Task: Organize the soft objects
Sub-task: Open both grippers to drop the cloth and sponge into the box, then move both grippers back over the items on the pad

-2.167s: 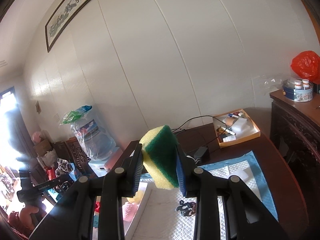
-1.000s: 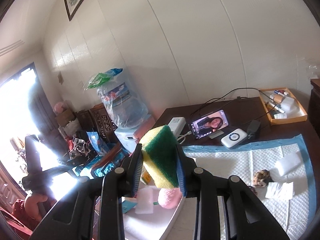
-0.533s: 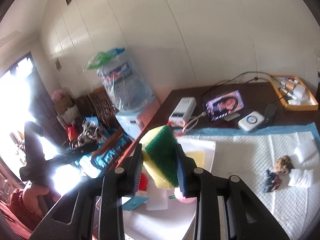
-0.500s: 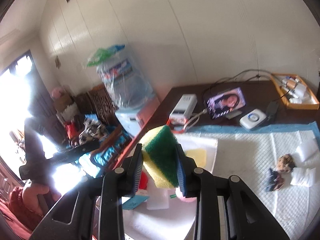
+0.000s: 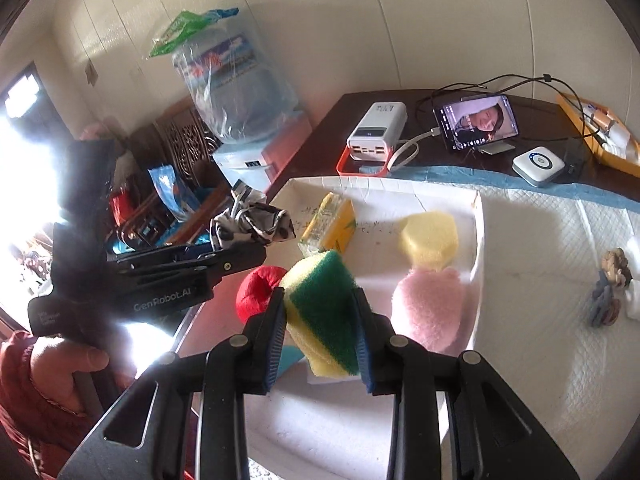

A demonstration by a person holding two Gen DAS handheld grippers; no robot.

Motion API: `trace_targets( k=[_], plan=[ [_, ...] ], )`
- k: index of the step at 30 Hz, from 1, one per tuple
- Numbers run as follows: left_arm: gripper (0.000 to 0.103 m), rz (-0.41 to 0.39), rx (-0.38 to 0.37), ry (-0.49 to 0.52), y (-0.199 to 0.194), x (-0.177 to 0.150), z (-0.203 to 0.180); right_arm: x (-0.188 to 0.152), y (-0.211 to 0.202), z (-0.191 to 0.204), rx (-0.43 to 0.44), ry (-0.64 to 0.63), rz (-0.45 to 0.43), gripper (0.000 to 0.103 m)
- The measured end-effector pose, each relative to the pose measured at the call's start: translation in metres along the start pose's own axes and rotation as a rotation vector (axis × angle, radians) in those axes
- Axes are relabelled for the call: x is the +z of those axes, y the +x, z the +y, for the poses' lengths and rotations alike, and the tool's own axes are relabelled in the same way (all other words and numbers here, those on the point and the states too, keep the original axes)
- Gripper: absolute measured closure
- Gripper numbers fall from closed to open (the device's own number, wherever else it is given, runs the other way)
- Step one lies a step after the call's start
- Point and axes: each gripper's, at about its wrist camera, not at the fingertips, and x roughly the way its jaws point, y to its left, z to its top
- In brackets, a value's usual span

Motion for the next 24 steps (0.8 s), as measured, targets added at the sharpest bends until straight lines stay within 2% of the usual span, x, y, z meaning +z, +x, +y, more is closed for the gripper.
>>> trace_targets(
  k=[1, 2, 4, 5, 7, 8, 13, 14, 15, 24],
  plan=[
    [0.028, -0.009, 0.007, -0.003, 0.000, 0.001, 0.001, 0.000, 0.001, 0.001, -0.008, -0.008, 0.006, 0.070],
    [0.012, -0.016, 0.015, -0.006, -0.002, 0.001, 0.002, -0.001, 0.001, 0.003, -0.026, -0.017, 0.007, 0.069],
    [0.000, -0.039, 0.042, -0.018, -0.005, 0.003, 0.004, -0.001, 0.001, 0.006, -0.052, -0.034, 0.003, 0.060],
    [0.000, -0.044, 0.049, -0.023, -0.005, 0.003, 0.006, -0.001, 0.000, 0.007, -0.066, -0.042, -0.001, 0.055],
    [0.000, -0.047, 0.066, -0.033, -0.007, 0.003, 0.009, -0.001, -0.001, 0.007, -0.082, -0.050, -0.011, 0.018],
    [0.000, -0.048, 0.070, -0.036, -0.008, 0.002, 0.010, -0.001, -0.002, 0.007, -0.085, -0.051, -0.018, 0.015],
    [0.000, -0.065, 0.080, -0.057, -0.017, 0.000, 0.013, -0.003, -0.003, 0.003, -0.096, -0.043, -0.028, 0.013],
    [0.000, -0.067, 0.081, -0.060, -0.018, -0.001, 0.013, -0.003, -0.004, 0.002, -0.095, -0.040, -0.031, 0.010],
    [0.000, -0.070, 0.087, -0.062, -0.020, -0.001, 0.013, -0.004, -0.005, 0.001, -0.097, -0.039, -0.038, 0.000],
    [0.000, -0.082, 0.109, -0.057, -0.030, -0.010, -0.001, -0.008, -0.014, 0.000, -0.089, -0.049, -0.064, 0.000]
  ],
)
